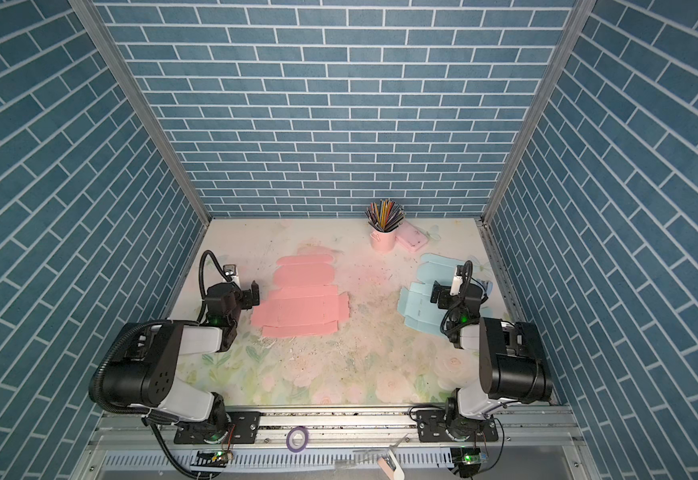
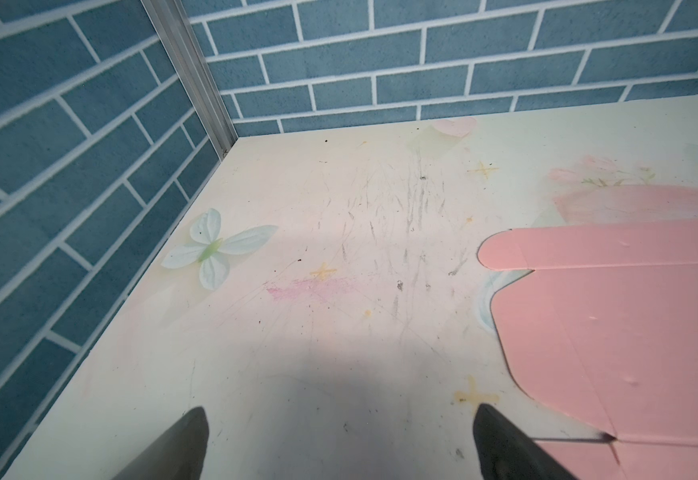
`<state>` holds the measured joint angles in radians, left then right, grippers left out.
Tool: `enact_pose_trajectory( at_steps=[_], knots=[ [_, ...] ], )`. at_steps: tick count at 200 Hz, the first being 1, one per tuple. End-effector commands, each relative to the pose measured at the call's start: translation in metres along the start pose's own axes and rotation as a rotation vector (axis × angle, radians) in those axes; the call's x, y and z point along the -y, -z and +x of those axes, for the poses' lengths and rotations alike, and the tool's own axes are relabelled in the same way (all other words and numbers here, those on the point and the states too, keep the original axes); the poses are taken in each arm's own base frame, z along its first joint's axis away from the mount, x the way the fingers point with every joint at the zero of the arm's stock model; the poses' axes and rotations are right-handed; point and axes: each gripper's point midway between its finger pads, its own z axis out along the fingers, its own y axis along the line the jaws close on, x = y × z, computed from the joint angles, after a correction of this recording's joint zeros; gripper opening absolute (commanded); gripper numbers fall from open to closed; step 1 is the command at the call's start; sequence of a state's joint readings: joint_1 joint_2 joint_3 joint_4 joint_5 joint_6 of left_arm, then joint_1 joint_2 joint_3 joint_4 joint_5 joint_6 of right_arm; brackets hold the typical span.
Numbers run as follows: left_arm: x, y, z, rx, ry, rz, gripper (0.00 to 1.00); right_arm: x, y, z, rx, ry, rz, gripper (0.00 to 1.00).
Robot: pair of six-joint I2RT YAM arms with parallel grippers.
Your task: Fold the paper box
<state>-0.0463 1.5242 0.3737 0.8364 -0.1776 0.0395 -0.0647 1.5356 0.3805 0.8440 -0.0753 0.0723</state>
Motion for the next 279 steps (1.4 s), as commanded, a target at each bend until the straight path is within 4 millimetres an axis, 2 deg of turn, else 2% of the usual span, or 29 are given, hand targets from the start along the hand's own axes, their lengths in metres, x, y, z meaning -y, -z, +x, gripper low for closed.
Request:
enact_pose_trajectory(
  at_steps=[1,225,279],
  knots=[
    [0.0024,-0.0005,-0.0113,0.035,-0.005,0.008,0.99,-0.0001,-0.0027,-0.0084,0.018,0.033,-0.004,0.99],
    [0.0017,-0.0003,-0.0123,0.039,-0.001,0.010,0.99,0.0001,-0.0023,-0.0082,0.020,0.032,-0.003,0.99],
    [0.0076,-0.0008,-0.0136,0.031,-0.012,0.047,0.99,0.0001,-0.0025,-0.0121,0.001,0.034,-0.003,0.99]
  ],
)
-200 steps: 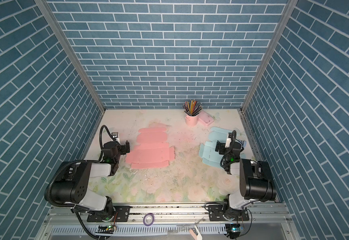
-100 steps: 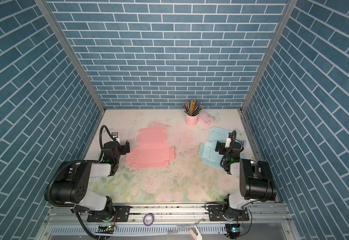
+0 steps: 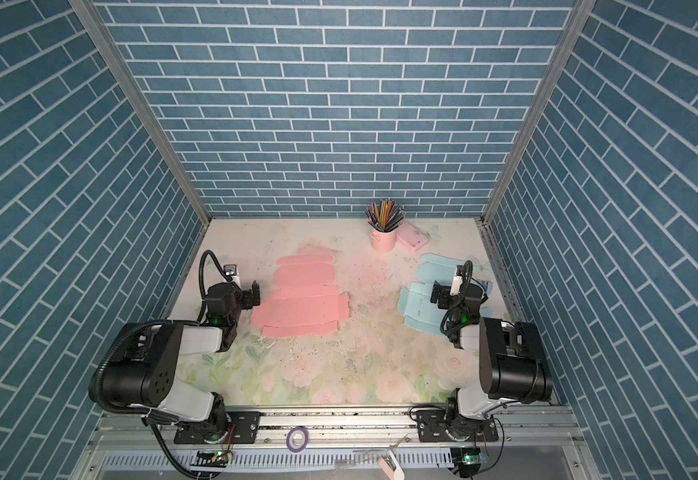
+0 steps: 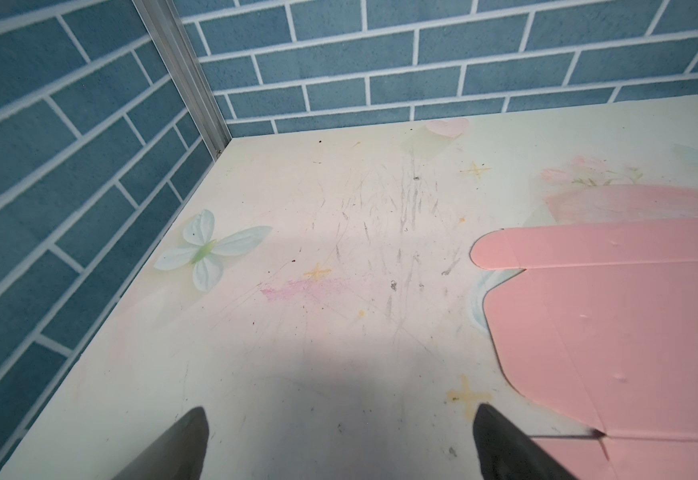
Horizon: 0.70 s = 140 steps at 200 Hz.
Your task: Fold the paper box
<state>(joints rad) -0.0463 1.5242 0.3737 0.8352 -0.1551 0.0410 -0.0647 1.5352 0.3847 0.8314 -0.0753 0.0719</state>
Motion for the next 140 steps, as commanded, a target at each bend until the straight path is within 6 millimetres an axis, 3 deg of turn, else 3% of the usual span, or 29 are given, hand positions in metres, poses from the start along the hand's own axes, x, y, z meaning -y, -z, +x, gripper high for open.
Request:
enact_pose_trajectory(
  at_steps=[1,60,140],
  knots=[
    [0.004,-0.001,-0.014,0.031,-0.011,0.026,0.99,0.000,-0.002,-0.013,0.009,0.034,-0.003,0.99],
    [0.003,0.001,-0.015,0.031,-0.010,0.028,0.99,-0.001,0.006,-0.020,0.022,0.034,-0.003,0.99],
    [-0.012,0.030,-0.053,0.034,0.030,-0.017,0.99,0.000,0.031,-0.050,0.026,-0.018,0.016,0.98]
  ],
)
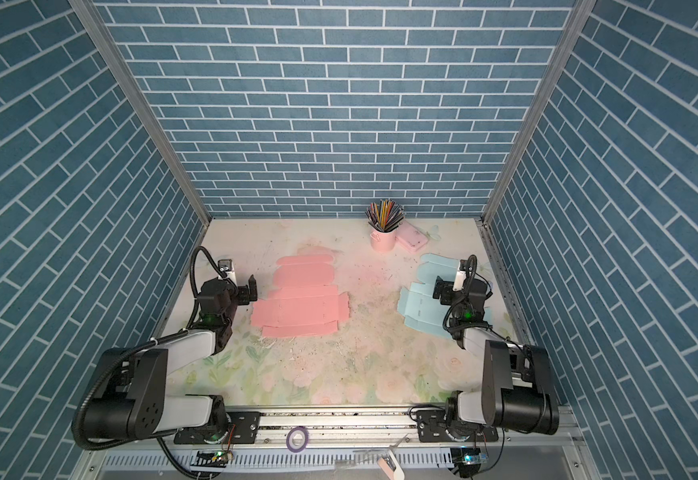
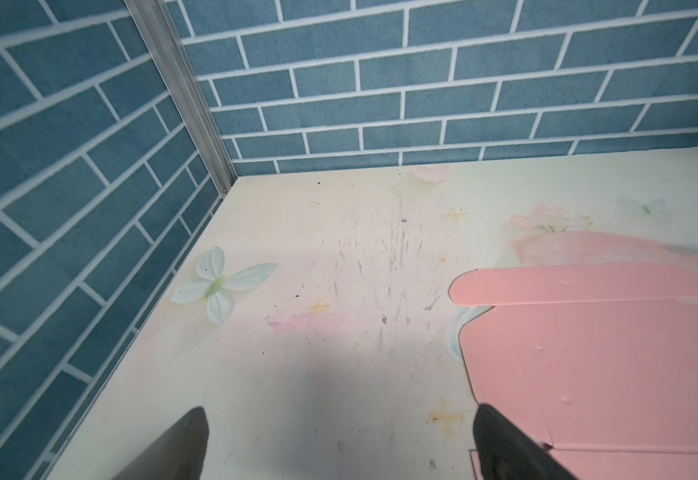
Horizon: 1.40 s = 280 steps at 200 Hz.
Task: Fold the paper box
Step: 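Move both grippers forward toward the flat pink box blank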
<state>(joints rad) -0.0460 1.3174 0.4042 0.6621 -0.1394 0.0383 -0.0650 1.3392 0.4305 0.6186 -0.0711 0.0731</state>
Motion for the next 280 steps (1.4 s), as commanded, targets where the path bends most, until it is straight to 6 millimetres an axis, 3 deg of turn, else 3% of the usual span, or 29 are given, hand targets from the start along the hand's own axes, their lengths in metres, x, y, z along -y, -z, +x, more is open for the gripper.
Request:
enact_pose_trajectory(
  at_steps=[1,36,64,108,148,208,254,280],
  knots=[
    [-0.007,0.006,-0.011,-0.031,0.015,-0.031,0.99,0.001,0.009,-0.014,-0.003,-0.020,0.011,0.99],
    [-0.012,0.020,-0.024,-0.135,0.062,-0.043,0.99,-0.006,0.023,-0.032,-0.038,-0.060,0.018,0.99],
    [-0.007,0.036,-0.028,-0.243,0.233,-0.036,0.99,-0.006,0.033,-0.040,-0.106,-0.207,0.046,0.99],
    [0.020,0.053,-0.022,-0.391,0.392,0.083,0.99,-0.051,0.042,-0.041,-0.192,-0.148,-0.007,0.99],
    [0.053,0.069,-0.017,-0.497,0.383,0.201,0.99,-0.101,0.045,-0.025,-0.334,-0.141,-0.107,0.99],
    [0.111,0.092,0.024,-0.679,0.219,0.334,0.99,-0.150,0.067,-0.023,-0.407,-0.103,-0.246,0.99],
    [0.125,0.105,0.051,-0.736,0.235,0.404,0.99,-0.176,0.098,-0.010,-0.437,-0.118,-0.351,0.99],
    [0.123,0.107,0.065,-0.745,0.214,0.405,0.99,-0.189,0.112,-0.001,-0.458,-0.146,-0.403,0.99]
  ],
)
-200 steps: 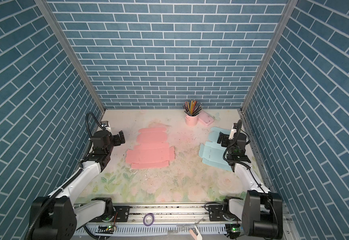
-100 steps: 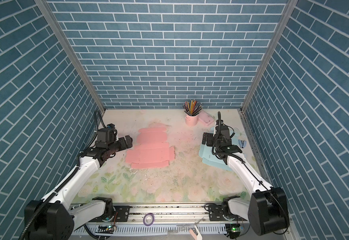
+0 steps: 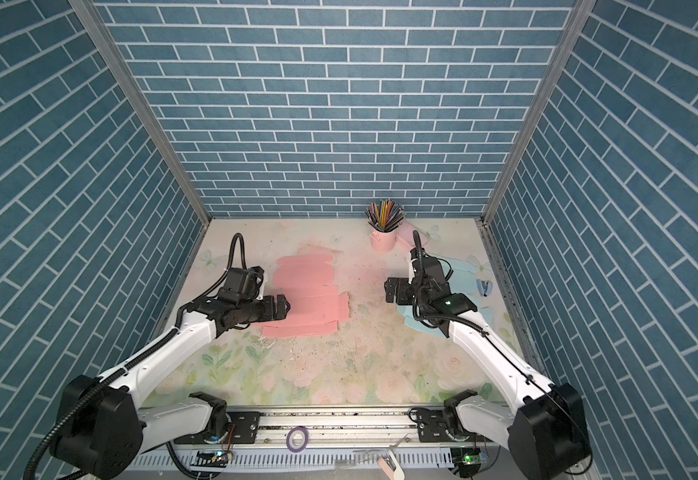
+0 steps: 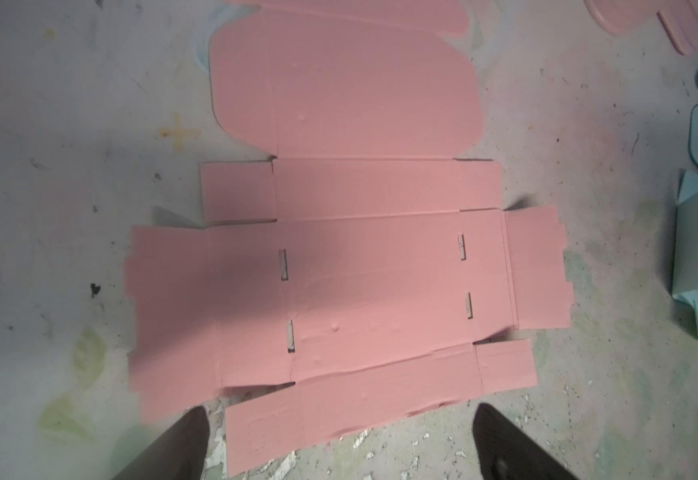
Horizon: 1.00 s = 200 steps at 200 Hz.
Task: Fold the paper box
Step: 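Move both grippers forward toward the flat pink box blank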
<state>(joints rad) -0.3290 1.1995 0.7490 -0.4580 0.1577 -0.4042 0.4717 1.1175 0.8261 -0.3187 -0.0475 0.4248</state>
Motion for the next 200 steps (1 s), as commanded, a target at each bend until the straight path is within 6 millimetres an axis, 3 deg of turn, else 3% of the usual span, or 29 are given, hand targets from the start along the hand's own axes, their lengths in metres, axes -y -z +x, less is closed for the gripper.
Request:
enact_pose_trajectory(
  at_steps=[1,16,21,45,82,130,200],
  knots=[
    [0.000,-0.004,0.012,-0.012,-0.005,0.018,0.99,-0.015,0.006,0.018,-0.042,-0.062,-0.054,0.99],
    [0.007,-0.006,0.008,-0.003,-0.015,0.053,0.99,-0.026,0.003,0.025,-0.059,-0.059,-0.078,0.99],
    [0.003,-0.011,0.017,-0.027,-0.015,0.047,0.99,-0.030,0.003,0.026,-0.060,-0.058,-0.088,0.99],
    [0.004,-0.026,0.025,-0.047,-0.011,0.077,0.99,-0.057,-0.001,0.036,-0.082,-0.063,-0.182,0.99],
    [0.002,-0.042,0.030,-0.084,-0.005,0.068,0.99,-0.078,-0.006,0.060,-0.120,-0.037,-0.210,0.99],
    [0.008,-0.048,0.050,-0.124,-0.033,0.055,0.99,-0.080,-0.008,0.085,-0.124,-0.060,-0.210,0.99],
    [0.043,-0.045,0.091,-0.112,-0.006,0.115,0.99,-0.071,0.009,0.079,-0.099,0.006,-0.175,0.98]
  ],
)
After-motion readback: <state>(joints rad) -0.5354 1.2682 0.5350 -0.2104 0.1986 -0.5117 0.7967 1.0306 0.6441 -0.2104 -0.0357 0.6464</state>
